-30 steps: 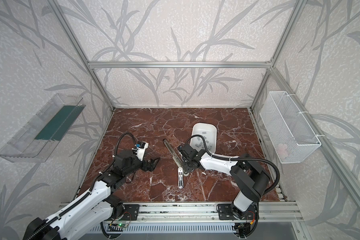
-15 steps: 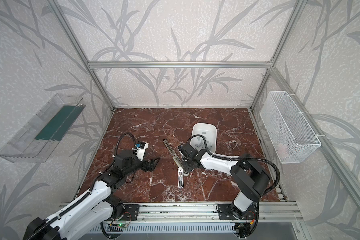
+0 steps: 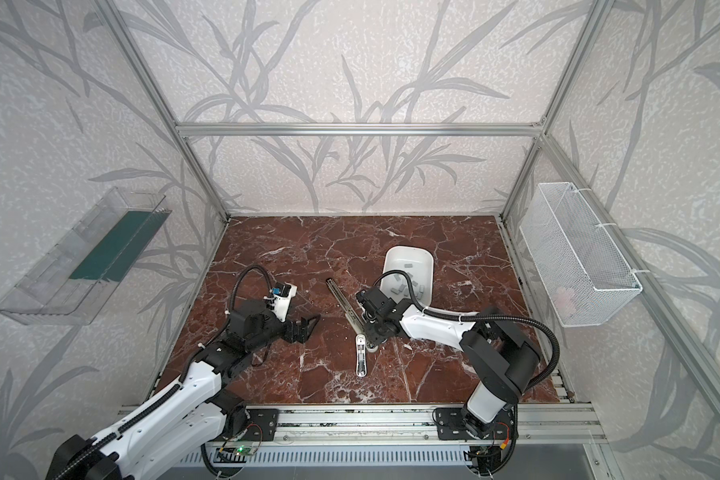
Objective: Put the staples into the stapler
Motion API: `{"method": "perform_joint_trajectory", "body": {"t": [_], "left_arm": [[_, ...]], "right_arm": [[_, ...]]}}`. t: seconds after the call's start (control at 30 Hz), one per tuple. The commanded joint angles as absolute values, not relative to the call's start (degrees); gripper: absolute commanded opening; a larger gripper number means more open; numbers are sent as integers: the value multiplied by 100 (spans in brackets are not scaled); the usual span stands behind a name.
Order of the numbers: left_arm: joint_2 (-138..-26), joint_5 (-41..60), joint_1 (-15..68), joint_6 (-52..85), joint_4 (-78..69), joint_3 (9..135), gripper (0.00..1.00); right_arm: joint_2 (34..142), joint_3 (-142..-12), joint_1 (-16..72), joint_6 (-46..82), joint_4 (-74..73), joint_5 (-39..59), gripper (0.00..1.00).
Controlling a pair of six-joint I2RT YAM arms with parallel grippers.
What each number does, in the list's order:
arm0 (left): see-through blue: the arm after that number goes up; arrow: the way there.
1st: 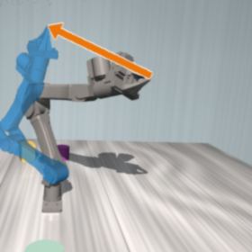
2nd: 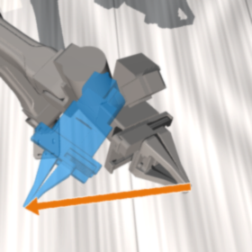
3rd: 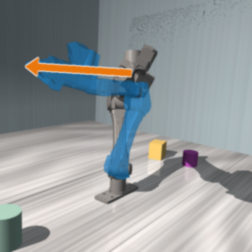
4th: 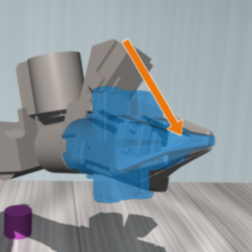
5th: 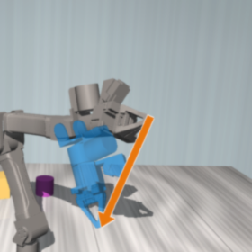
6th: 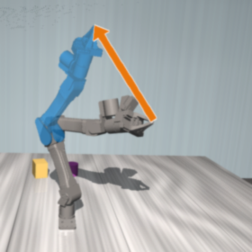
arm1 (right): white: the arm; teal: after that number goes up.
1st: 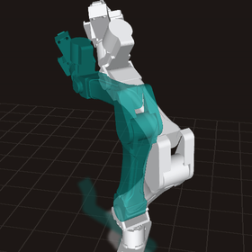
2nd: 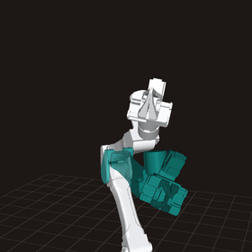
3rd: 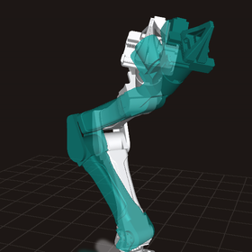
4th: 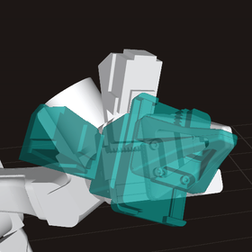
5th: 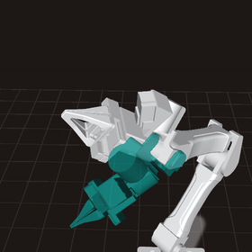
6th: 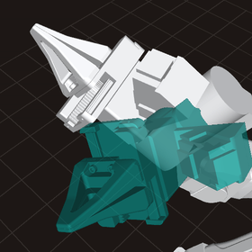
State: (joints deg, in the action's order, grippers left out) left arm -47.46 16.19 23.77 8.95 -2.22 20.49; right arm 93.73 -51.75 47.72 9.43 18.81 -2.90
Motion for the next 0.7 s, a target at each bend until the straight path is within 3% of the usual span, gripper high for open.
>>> {"method": "perform_joint_trajectory", "body": {"t": [0.0, 0.43, 0.67], "left_arm": [[-4762, 1657, 2355, 825, -325, 2004, 99], [-4778, 1678, 2353, 823, -330, 2005, 99], [-4753, 1722, 2355, 822, -317, 2013, 99]], "right_arm": [[9431, -5142, 4773, 976, 2063, -246, 24], [9237, -5018, 4764, 1177, 2065, -491, 31], [9275, -5100, 4686, 1282, 2153, -596, 18]]}}
